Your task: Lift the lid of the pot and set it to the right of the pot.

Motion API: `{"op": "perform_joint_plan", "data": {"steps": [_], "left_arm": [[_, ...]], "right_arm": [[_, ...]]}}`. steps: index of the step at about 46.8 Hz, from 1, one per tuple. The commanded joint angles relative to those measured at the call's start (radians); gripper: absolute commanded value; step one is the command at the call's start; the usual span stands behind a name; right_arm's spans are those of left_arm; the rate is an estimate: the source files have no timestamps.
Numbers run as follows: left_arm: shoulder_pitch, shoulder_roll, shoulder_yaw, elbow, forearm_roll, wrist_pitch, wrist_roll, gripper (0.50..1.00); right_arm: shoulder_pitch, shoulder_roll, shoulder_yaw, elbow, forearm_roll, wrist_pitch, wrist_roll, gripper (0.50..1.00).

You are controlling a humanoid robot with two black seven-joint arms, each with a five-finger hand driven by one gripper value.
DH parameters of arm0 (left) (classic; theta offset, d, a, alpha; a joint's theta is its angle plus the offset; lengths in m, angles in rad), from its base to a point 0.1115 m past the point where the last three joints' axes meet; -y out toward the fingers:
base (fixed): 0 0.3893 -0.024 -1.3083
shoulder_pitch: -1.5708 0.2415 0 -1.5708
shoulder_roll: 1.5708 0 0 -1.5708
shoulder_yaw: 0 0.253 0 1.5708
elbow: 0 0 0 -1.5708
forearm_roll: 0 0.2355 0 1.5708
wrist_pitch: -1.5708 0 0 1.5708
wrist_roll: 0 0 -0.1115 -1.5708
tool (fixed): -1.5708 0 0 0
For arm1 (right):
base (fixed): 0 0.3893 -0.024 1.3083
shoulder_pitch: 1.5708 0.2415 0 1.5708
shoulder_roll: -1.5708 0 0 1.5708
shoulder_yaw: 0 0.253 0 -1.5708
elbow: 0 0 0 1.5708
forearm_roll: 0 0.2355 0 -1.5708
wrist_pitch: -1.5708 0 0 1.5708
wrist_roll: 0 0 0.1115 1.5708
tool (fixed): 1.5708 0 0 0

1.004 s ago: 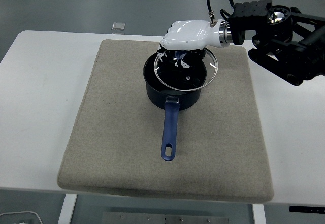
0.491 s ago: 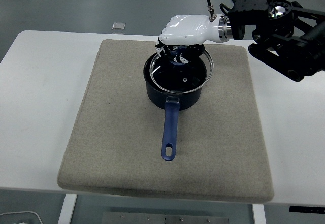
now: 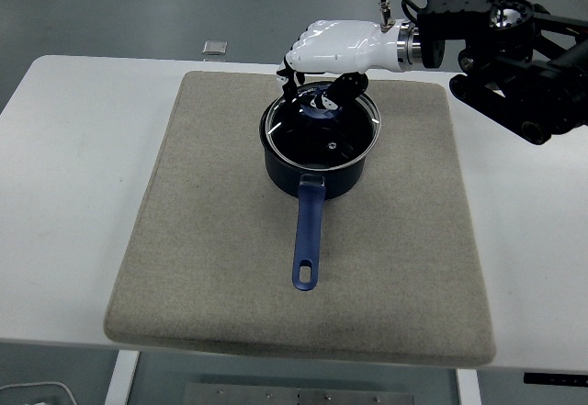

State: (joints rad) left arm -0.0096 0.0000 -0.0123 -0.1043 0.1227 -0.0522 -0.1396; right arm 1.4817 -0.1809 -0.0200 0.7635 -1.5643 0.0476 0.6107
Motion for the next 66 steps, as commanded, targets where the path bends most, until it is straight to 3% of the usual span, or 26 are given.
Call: {"op": "perform_joint_plan", "data": {"steps": [1,37,51,66], "left_arm": [[0.000,0.000,0.000,0.000,0.000,0.000,0.000,1.000],[-0.001,0.000,0.000,0.000,0.000,0.000,0.000,1.000],[0.000,0.000,0.000,0.000,0.000,0.000,0.000,1.000],[-0.001,0.000,0.000,0.000,0.000,0.000,0.000,1.000]], "right_arm": [[0.015,0.001,-0.003,0.000,0.013,0.001,0.000,0.901],[0.026,0.001,-0.018,0.005,-0.083,0.005,0.000,0.903],[0.071,-0.017,-0.008,0.005,-0.016,0.077,0.000,0.903],[0.069,-0.014,-0.037,0.007,-0.045,0.072,0.000,0.903]]}}
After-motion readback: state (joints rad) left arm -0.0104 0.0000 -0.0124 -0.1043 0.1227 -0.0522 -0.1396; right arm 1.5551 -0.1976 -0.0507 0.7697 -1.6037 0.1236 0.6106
